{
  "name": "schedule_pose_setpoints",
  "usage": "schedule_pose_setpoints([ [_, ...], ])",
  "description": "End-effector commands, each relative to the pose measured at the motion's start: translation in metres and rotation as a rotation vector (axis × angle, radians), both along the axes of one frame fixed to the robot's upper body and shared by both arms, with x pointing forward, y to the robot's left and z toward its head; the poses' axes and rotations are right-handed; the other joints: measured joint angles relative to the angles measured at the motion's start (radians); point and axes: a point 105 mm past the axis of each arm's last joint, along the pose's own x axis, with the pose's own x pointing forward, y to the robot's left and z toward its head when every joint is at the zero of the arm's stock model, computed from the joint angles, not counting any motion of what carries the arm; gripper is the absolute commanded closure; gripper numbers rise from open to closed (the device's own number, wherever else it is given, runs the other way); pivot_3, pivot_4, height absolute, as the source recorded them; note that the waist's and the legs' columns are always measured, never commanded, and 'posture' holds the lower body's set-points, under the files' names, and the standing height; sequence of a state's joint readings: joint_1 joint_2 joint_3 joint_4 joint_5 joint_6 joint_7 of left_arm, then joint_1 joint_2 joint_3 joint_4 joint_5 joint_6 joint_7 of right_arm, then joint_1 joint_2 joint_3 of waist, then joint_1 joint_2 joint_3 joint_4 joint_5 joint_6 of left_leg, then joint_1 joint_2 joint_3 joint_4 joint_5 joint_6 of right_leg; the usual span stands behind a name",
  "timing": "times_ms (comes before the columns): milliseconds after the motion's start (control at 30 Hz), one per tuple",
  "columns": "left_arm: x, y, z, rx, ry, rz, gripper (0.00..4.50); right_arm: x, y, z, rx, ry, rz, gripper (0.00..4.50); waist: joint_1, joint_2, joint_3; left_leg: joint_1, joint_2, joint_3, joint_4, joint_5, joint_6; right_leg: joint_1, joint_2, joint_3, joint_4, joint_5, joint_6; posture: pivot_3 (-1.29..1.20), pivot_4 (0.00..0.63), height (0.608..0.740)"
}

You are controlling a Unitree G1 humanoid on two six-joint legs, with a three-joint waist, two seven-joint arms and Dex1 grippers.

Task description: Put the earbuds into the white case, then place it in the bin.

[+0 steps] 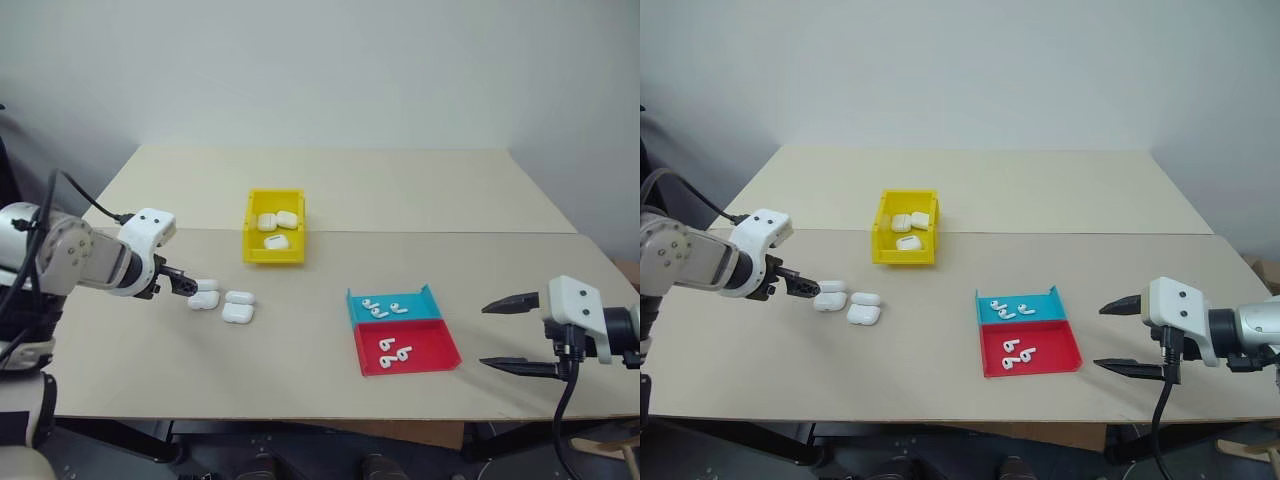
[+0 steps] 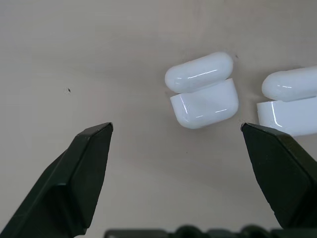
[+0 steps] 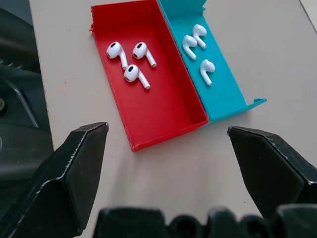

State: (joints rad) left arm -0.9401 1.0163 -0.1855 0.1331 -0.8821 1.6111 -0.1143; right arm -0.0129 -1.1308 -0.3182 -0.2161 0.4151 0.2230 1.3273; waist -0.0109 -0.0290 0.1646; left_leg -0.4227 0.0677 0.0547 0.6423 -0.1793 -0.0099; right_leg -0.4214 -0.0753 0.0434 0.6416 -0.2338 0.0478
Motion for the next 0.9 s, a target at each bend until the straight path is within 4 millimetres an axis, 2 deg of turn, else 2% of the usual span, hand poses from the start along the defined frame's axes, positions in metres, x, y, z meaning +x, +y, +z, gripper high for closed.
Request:
schedule_pose_setpoints([
  [33,0.007,-0.002,0.007,-0.062,0.014,0.049,0.00,0.001,0.002,0.008,0.010,-0.015,0.004,0.03,0.000,0.000,0.000,0.000,0.000,0.000,0.000,0.000,0.000,0.000,0.000,0.000,0.000,0.000,0.000,0.00,0.150,0.740],
  [367,0.015,-0.006,-0.003,-0.130,0.104,0.149,0.00,0.006,0.000,0.009,0.004,-0.015,-0.012,0.03,-0.001,0.000,0.000,0.000,0.000,0.000,0.000,0.000,0.000,0.000,0.000,0.000,0.001,0.000,-0.001,0.00,0.150,0.740],
  [567,0.017,-0.007,-0.013,-0.084,0.108,0.178,0.00,0.005,0.000,0.007,0.006,-0.006,-0.014,0.03,0.000,-0.001,0.000,0.000,-0.001,0.000,0.000,0.001,-0.001,0.000,-0.001,0.000,0.001,0.000,0.000,0.00,0.150,0.740],
  [900,0.023,-0.011,-0.029,-0.116,0.147,0.249,0.00,0.003,-0.004,0.008,-0.006,0.012,-0.029,0.03,0.000,-0.001,0.000,0.000,-0.001,0.000,0.000,0.001,-0.001,0.000,-0.001,0.000,0.001,0.002,-0.003,0.00,0.150,0.740],
])
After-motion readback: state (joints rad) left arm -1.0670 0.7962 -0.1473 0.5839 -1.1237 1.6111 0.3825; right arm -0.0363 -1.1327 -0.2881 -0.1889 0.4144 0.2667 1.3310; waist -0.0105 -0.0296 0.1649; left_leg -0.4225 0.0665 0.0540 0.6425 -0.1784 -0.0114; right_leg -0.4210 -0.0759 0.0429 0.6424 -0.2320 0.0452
